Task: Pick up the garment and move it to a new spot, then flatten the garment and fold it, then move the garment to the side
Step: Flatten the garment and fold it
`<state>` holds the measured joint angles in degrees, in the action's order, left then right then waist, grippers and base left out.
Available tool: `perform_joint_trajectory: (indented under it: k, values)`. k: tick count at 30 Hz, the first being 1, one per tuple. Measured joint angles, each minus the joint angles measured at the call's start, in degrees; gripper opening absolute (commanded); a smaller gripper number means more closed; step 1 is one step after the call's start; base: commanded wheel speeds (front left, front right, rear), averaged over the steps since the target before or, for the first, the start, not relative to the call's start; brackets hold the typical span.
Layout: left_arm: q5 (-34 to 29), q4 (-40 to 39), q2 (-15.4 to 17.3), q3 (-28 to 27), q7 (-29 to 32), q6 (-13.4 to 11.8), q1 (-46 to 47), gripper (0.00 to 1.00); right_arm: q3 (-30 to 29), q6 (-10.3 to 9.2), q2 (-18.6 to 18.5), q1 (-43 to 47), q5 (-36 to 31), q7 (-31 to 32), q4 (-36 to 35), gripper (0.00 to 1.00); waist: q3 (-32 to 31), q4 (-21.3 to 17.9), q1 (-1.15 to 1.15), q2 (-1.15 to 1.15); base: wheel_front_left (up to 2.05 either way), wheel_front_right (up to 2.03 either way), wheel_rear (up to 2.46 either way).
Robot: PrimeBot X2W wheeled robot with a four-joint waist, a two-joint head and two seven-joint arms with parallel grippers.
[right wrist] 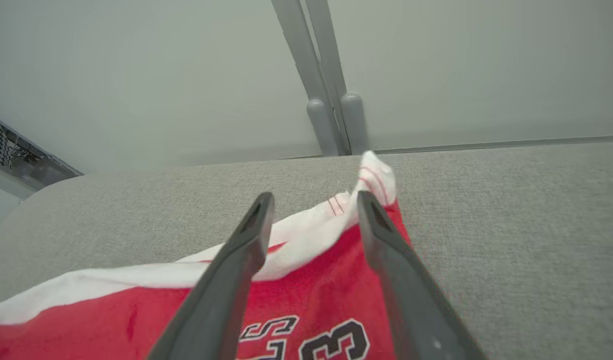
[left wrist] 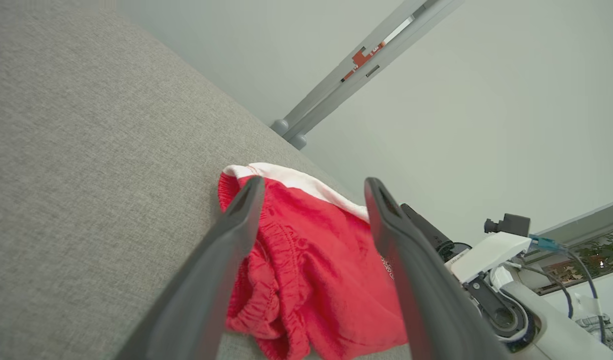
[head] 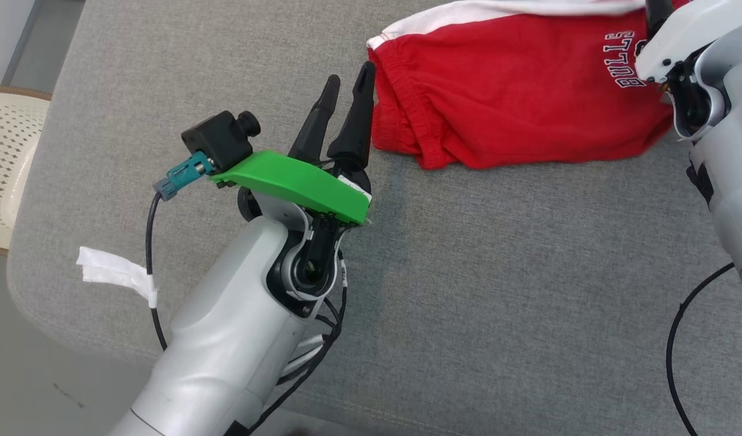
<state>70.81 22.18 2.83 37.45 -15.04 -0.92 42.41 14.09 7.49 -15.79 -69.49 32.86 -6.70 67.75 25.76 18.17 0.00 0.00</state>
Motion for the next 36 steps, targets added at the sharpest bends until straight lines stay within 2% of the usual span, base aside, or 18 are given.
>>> perform_joint_trajectory:
  k: [5,11,17,26,27,29,30,36]
  values:
    - [-8.6,-0.7,0.0,-3.4,0.0,-0.1,-1.8,1.0,2.0,0.01,-1.4,0.2,-0.4,-0.6,1.4,1.0,-0.3,-0.1,0.0,0.0,0.0,0.0,0.0]
    - [-23.3,-2.9,0.0,-10.8,0.0,-0.7,-6.6,1.0,6.2,0.01,-3.0,3.4,-0.3,-0.2,0.8,1.0,-1.2,-1.2,0.0,0.0,0.0,0.0,0.0]
    - [-31.3,-5.4,0.0,-18.1,0.0,-0.5,-12.9,1.0,9.2,0.01,-4.6,6.3,1.5,1.1,0.1,1.0,-2.4,-1.9,0.0,0.0,0.0,0.0,0.0]
    - [-37.3,-7.1,0.0,-25.1,0.0,0.4,-20.1,1.0,12.3,0.01,-4.7,10.5,5.3,4.6,-0.3,1.0,-3.6,-2.2,0.0,0.0,0.0,0.0,0.0]
    - [-38.3,-7.2,0.0,-25.7,0.0,0.4,-20.7,1.0,12.5,0.01,-4.6,10.6,5.9,4.7,-0.5,0.78,-3.7,-2.2,0.0,0.0,0.0,0.0,0.0]
    - [-39.1,-7.6,0.0,-26.5,0.0,0.5,-21.4,1.0,12.8,0.0,-4.4,11.1,6.8,5.3,-0.9,0.04,-3.9,-2.1,0.0,0.0,0.0,0.0,0.0]
    - [-39.5,-7.7,0.0,-26.7,0.0,0.6,-21.9,1.0,13.0,0.0,-4.2,11.5,7.5,5.5,-1.3,0.0,-4.1,-2.1,0.0,0.0,0.0,0.0,0.0]
    - [-40.0,-8.0,0.0,-28.2,0.0,0.8,-23.9,1.0,12.9,0.01,-3.6,13.0,11.2,4.0,-2.0,0.0,-5.1,-2.1,0.0,0.0,0.0,0.0,0.0]
